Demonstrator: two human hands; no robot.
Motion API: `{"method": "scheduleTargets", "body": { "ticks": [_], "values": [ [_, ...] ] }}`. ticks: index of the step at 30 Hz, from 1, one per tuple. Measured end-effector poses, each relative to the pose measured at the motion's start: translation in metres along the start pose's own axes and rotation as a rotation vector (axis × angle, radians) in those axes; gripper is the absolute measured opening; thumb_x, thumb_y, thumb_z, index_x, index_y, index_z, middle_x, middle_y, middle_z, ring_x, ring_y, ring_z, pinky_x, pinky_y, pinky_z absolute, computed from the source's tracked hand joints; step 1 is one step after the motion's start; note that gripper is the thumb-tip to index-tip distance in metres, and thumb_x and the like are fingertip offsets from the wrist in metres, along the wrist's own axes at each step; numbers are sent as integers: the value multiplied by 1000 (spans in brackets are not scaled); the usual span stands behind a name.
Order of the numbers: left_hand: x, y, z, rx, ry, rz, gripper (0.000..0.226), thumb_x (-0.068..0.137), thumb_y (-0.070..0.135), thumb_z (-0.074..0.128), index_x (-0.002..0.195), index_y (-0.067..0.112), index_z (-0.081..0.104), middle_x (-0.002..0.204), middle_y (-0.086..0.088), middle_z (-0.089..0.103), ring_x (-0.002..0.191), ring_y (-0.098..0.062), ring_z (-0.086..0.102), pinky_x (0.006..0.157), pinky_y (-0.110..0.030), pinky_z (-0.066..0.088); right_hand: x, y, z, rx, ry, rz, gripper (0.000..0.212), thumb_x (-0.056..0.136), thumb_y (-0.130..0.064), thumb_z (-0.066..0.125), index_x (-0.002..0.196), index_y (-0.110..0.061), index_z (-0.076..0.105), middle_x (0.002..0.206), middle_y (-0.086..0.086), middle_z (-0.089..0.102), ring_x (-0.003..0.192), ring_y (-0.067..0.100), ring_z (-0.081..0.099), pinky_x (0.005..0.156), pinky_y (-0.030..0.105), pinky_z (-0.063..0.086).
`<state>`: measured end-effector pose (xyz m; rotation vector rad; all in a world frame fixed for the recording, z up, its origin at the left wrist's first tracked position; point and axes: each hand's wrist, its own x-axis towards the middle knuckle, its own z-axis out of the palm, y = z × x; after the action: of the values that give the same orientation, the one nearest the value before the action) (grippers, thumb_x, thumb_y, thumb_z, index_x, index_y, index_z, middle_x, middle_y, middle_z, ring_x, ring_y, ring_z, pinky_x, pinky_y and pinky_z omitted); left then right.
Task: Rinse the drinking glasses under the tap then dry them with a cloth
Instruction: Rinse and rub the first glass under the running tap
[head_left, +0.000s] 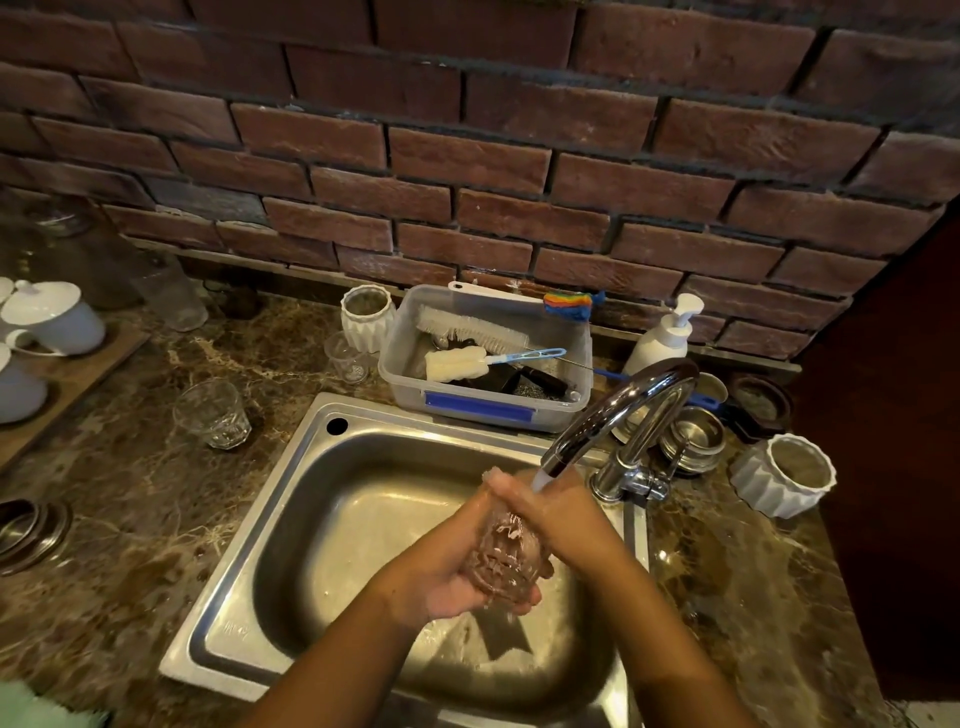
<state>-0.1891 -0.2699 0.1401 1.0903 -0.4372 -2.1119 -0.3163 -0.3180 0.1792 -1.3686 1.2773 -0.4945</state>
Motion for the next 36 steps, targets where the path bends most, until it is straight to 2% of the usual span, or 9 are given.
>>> {"method": "scheduleTargets", "body": {
  "ticks": [5,9,14,17,20,23,29,33,36],
  "values": [
    [15,-9,9,-353,183,9,70,85,68,57,119,9,72,112,-19,74,105,-32,66,87,-41,54,12,4,17,247,348,87,11,95,-25,65,88,-17,66,75,-3,69,77,15,68,68,31,52],
    [23,-6,5,-410,258,123,63,93,64,48,127,15,69,124,-20,71,120,-37,64,96,-49,52,9,9,35,165,255,135,25,102,-36,48,118,-21,59,97,-7,64,91,12,65,61,21,46],
    [20,-7,9,-475,213,149,59,98,54,45,141,15,57,142,-16,60,134,-29,54,102,-40,46,4,31,43,-551,72,-248,50,105,-42,32,153,-30,27,159,2,25,146,25,27,118,41,30],
    [21,-15,4,-447,232,98,59,97,55,49,133,9,61,134,-21,64,124,-33,58,89,-43,49,18,32,30,-310,58,-77,30,96,-51,47,125,-44,55,131,-1,55,117,18,57,90,26,49],
    [23,-17,-4,-385,219,125,64,91,63,54,121,10,71,115,-22,70,98,-31,65,80,-40,49,28,23,19,73,121,266,20,97,-31,57,112,-20,65,110,15,67,93,24,66,70,26,49],
    [25,-15,-7,-437,241,131,66,90,64,54,120,8,71,116,-22,73,103,-35,67,87,-44,53,18,23,19,438,162,128,21,100,0,47,100,-14,63,112,21,66,84,17,64,71,29,51],
    [26,-11,6,-458,224,230,58,102,48,41,146,12,50,142,-19,59,134,-29,55,108,-43,45,1,13,43,-438,97,-71,44,100,-57,35,141,-41,35,135,6,42,122,21,50,99,35,48],
    [24,-12,-5,-317,186,139,58,96,62,44,121,19,75,126,-18,70,125,-36,61,109,-56,44,16,9,31,84,356,75,22,93,-43,60,90,-21,63,85,0,68,83,14,66,83,35,55],
    [25,-15,-8,-323,194,125,62,96,65,43,131,20,68,135,-18,65,131,-37,55,118,-55,33,24,10,19,153,281,2,7,93,-20,64,88,-15,67,84,0,69,82,15,65,69,24,50]
  ]
}}
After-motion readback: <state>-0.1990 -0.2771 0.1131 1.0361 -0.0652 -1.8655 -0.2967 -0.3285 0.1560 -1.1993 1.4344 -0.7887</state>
